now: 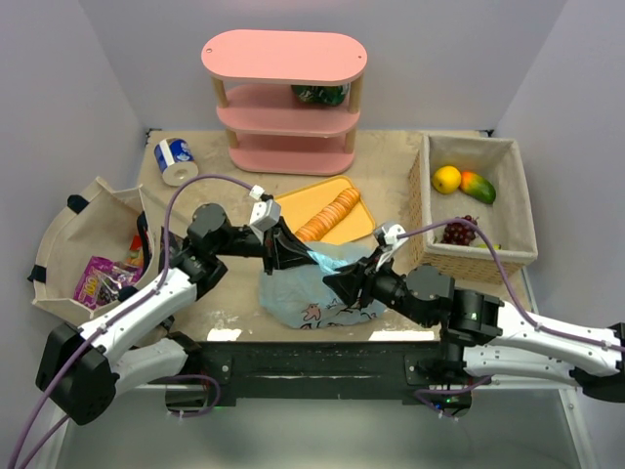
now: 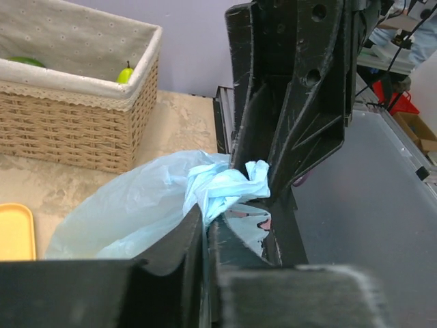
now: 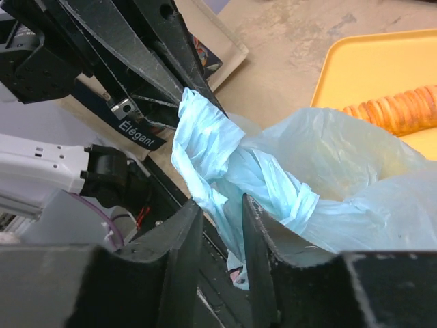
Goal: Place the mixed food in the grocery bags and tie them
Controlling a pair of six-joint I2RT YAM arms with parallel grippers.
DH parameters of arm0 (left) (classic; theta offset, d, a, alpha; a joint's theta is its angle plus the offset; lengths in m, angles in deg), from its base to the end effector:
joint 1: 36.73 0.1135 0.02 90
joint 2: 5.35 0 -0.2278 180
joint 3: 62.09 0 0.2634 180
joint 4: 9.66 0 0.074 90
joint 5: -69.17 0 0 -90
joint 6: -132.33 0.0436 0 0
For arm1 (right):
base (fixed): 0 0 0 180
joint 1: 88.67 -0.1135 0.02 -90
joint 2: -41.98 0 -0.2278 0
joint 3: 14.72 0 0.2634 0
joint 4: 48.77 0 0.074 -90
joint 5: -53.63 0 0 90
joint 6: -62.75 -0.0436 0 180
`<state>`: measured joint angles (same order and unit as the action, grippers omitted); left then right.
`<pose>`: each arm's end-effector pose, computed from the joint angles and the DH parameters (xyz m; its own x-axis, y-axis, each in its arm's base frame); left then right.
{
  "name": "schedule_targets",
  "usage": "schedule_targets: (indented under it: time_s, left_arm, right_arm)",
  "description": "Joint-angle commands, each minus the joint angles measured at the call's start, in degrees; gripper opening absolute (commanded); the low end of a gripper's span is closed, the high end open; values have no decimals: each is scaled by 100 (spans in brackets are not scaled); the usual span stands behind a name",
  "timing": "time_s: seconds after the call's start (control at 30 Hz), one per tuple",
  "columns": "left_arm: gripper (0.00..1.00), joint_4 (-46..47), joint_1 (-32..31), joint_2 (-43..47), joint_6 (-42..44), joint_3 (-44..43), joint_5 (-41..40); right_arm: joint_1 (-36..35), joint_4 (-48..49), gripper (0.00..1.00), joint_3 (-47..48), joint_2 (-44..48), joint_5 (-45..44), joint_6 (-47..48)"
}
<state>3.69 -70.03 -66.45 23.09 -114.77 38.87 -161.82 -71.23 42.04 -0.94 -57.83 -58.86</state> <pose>0.2018 -0.1776 0.2826 -0.2604 -0.0279 -0.9651 0.9640 -0.0633 -0.2583 0.0797 0.2081 0.3145 -0.4489 0.2007 -0.8708 -0.6465 0.5998 0.4715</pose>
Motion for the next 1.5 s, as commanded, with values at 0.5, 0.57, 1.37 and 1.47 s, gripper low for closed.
schedule_targets:
  time_s: [0.5,0.57,1.37,1.47]
  left_arm:
    - [0,679,-80,-148,-343,-4,217]
    - [0,617,-80,-148,-282,4,226]
    - [0,556,-71,-121,-203,13,270]
    - [0,556,-80,-113,-203,22,261]
  right_arm:
    - [-24,-1171,78,792,486,-543,1720]
    - [-24,-1223,78,738,556,-719,1703]
    - [63,-555,54,325,425,-966,1940]
    - [256,-555,54,325,249,-835,1878]
